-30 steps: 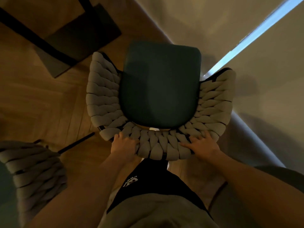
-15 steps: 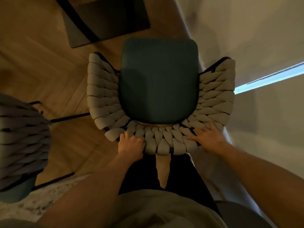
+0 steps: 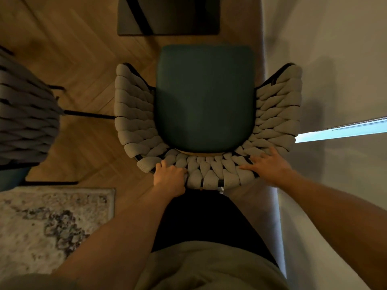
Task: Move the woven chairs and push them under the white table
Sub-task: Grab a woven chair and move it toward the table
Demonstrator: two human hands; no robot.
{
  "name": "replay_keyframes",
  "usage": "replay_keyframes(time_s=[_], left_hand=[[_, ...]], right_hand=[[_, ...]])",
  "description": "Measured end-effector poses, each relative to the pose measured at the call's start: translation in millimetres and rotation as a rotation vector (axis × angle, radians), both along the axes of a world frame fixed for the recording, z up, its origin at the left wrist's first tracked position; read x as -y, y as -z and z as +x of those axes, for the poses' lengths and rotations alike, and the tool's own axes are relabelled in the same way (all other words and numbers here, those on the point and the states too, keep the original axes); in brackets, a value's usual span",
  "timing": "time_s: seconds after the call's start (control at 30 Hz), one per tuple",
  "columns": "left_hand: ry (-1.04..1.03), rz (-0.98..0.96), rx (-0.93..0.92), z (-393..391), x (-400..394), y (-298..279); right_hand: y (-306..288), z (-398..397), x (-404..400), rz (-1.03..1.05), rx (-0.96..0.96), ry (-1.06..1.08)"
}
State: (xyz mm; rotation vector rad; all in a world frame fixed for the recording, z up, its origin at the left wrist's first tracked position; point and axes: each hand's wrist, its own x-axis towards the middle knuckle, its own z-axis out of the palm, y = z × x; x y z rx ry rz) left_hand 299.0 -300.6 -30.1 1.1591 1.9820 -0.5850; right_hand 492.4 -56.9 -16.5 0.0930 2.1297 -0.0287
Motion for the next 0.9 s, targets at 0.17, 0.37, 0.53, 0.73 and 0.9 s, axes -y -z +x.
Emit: replay_keyframes(time_s=[0.17,0.37,0.53,0.73,0.9], left_hand=[[-0.067,0.102,-0.049,13.2,9.8,2.0],[-0.628,0.594,-0.112,26.3,35.6,-17.8],[-1.933,0.691,0.187,17.8,37.8,-17.6],[-2.281,0.759,0.440,6.5,16.3,-10.2],[-2.321,0.768,0.423,-3.9,0.7,-5.2]], right_hand=[[3.5,20.4,3.8,0.002,-0.209,0.113],[3.0,40.4,32.3,-0.280,-0.733,0.812],[7.6,42.8,65.6,-0.232,-0.803,2.194],[45.6,29.4,57.0,-0.584,-0.458,2.461],[39.1,16.4,42.2,-0.464,-0.573,2.381]])
